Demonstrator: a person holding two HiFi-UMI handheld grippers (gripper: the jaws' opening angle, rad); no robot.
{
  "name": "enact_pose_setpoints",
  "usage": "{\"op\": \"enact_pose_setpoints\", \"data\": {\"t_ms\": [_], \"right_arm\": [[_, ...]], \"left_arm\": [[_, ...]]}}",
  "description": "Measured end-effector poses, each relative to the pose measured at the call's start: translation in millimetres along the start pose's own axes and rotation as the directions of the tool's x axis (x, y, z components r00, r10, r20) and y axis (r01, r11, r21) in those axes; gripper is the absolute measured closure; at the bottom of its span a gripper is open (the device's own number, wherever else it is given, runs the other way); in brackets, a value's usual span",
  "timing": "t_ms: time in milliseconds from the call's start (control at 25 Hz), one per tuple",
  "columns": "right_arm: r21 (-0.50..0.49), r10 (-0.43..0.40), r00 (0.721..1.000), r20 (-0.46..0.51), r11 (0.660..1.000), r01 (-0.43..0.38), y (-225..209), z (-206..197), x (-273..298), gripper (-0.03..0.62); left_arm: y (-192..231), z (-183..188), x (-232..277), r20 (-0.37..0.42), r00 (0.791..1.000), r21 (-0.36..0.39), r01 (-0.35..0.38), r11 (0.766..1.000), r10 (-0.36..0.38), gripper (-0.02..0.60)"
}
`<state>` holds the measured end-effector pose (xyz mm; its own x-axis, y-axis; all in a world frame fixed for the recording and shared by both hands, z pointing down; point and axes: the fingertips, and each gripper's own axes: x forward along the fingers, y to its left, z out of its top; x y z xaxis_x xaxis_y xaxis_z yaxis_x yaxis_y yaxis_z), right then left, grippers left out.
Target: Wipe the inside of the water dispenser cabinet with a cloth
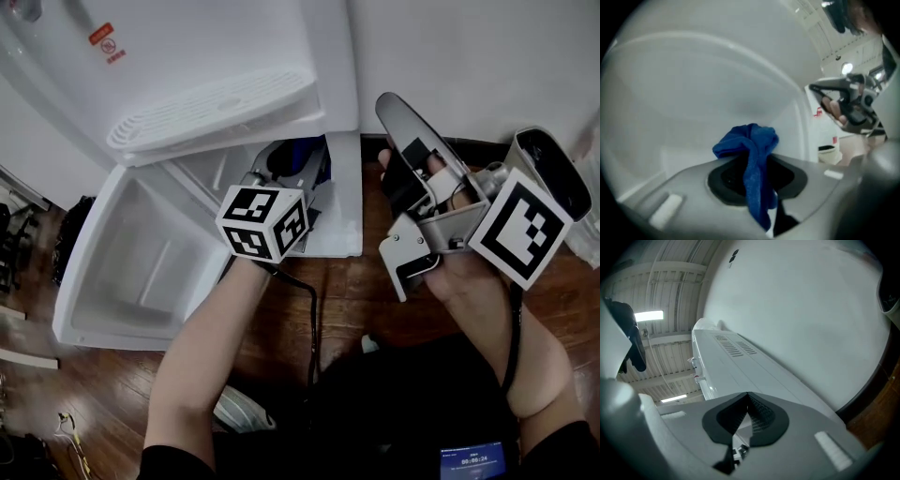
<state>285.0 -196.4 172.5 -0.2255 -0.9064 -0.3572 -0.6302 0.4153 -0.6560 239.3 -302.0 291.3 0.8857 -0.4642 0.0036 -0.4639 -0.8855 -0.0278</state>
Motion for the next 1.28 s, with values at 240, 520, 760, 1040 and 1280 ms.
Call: {"op": "enact_pose_setpoints", "data": {"t_ms": [240,520,760,1040,1280], "right_arm": [[0.032,-0.001,1.000,0.005,0.999,0.001,-1,0,0,0.589],[0.073,-0.018,1.000,0.013,0.997,0.017,-7,-2,-1,0.589],[0.073,-0.031,1.000,0.000,0.997,0.031,-10,-4,-2,0.589],[0.095,-0.032,0.999,-0.015,0.995,0.033,-14,-9,-1,0.589],[0.112,-0.009,1.000,-0.008,0.994,0.009,-8,-7,0,0.589]], "left_arm": [[-40,10,-58,0.056,0.988,-0.025,0.142,0.989,-0.141,0.477],[45,-25,-71,0.002,0.990,-0.018,-0.141,0.990,0.141,0.476],[75,-91,-5,-0.201,0.959,0.048,-0.193,0.980,0.199,0.474],[18,-110,22,-0.179,0.984,-0.144,-0.046,0.989,0.020,0.476],[-28,-90,-46,-0.075,0.981,-0.328,0.145,0.934,-0.178,0.482]]}}
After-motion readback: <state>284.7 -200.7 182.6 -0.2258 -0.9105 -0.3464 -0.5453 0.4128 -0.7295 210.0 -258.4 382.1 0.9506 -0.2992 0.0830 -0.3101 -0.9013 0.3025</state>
